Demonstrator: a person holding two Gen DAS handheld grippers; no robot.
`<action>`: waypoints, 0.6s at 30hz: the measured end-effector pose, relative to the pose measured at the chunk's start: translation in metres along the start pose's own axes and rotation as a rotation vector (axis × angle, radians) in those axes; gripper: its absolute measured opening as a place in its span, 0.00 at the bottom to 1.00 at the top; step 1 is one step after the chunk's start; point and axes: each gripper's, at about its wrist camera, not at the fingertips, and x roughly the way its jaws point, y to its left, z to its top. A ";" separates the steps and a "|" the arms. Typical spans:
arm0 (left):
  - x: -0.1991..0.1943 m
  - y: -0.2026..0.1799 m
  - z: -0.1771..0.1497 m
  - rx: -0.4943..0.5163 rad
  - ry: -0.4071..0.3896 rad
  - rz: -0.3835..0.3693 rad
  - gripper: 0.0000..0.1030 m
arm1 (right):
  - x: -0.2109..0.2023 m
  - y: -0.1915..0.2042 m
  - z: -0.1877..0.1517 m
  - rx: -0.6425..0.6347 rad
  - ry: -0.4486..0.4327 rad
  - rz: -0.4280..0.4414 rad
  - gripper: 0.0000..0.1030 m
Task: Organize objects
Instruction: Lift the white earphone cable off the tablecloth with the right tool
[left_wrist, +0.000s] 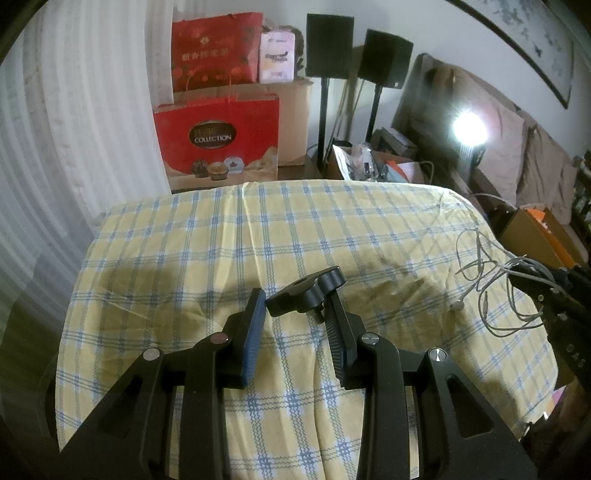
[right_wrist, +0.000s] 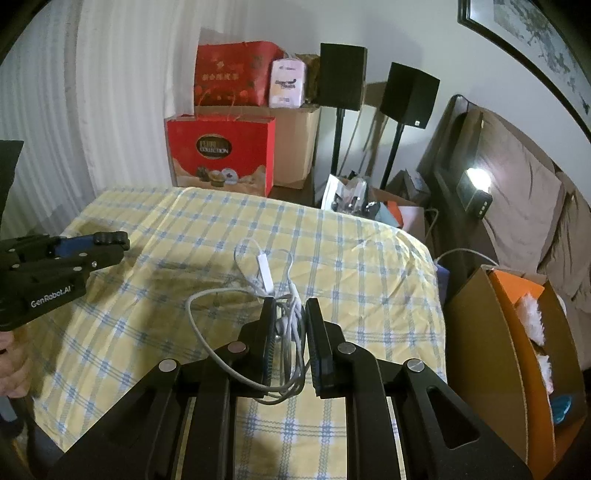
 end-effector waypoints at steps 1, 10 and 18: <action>-0.001 0.001 0.000 0.000 -0.001 0.000 0.29 | -0.001 0.000 0.001 0.000 -0.001 0.000 0.14; -0.008 -0.001 0.001 0.003 -0.014 0.001 0.29 | -0.011 0.001 0.003 -0.003 -0.019 -0.001 0.14; -0.015 -0.003 0.002 0.006 -0.027 0.001 0.29 | -0.023 0.000 0.007 -0.004 -0.042 -0.004 0.14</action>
